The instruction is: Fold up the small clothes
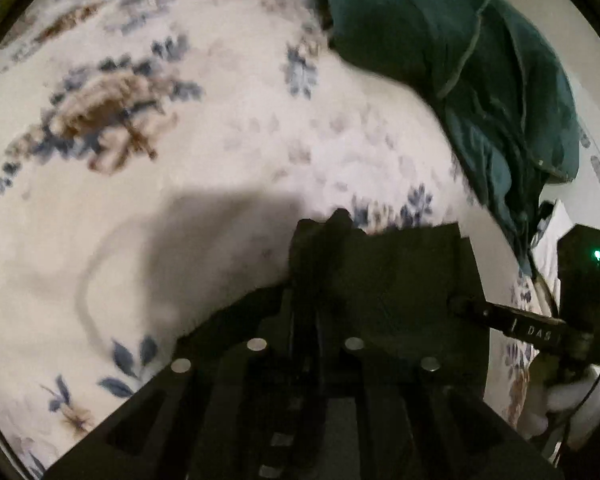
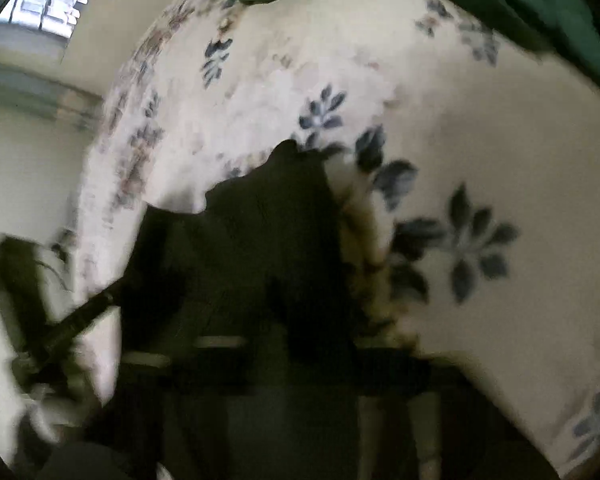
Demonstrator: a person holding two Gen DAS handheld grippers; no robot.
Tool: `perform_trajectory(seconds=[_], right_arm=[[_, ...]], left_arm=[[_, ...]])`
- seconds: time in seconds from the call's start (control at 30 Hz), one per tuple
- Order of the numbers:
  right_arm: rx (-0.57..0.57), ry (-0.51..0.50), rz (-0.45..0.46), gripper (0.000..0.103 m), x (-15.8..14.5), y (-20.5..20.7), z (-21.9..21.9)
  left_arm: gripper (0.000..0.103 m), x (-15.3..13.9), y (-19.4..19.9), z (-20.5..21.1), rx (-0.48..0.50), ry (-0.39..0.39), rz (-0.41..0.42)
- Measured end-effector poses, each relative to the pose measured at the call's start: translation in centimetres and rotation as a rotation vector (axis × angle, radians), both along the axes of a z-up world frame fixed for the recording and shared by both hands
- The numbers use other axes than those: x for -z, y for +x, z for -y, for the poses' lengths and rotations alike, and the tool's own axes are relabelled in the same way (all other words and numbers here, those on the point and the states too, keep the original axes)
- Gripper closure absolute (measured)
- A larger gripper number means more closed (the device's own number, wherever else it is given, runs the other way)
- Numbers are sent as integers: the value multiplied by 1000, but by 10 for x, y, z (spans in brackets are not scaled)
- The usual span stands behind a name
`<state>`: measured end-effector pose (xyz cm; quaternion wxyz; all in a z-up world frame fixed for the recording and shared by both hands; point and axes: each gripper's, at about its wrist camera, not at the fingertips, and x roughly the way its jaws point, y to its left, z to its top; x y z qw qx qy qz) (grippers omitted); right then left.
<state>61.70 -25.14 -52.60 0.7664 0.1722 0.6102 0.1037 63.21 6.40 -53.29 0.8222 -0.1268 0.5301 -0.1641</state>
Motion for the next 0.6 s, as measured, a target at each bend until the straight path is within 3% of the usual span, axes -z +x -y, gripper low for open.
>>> perform_trajectory(seconds=[0.1,0.2,0.27,0.37,0.4,0.43,0.47,0.5,0.53,0.6], right_arm=[[-18,-43,91,95,-19,-6,-10],[-39,-51,147,96,-34,-6,-16],[-53,-69,112,96,-22,12,-25],[-59,-76,3,95,0,33,-27],[-54,-46,-20,89,0,35,-22],[-48,-23,-33,76,0,34,-18],[-33,16,-51,69,-2,30,-9],[-14,66,-70,51,-4,23,4],[-7,93,-82,35,-4,18,11],[-7,152,-126,25,-7,0,29]], left_arm=[[97,-6,-8,-30,-75,-39,6],[96,19,8,-46,-109,-31,-65],[92,46,27,-48,-118,-40,-150],[80,46,24,-61,-171,-138,-198],[69,41,19,-62,-178,-134,-203],[49,33,9,-63,-179,-115,-201],[36,25,-4,-61,-173,-99,-182],[17,17,-19,-61,-175,-83,-161],[11,12,-31,-60,-183,-68,-148],[11,2,-64,-60,-215,-47,-136]])
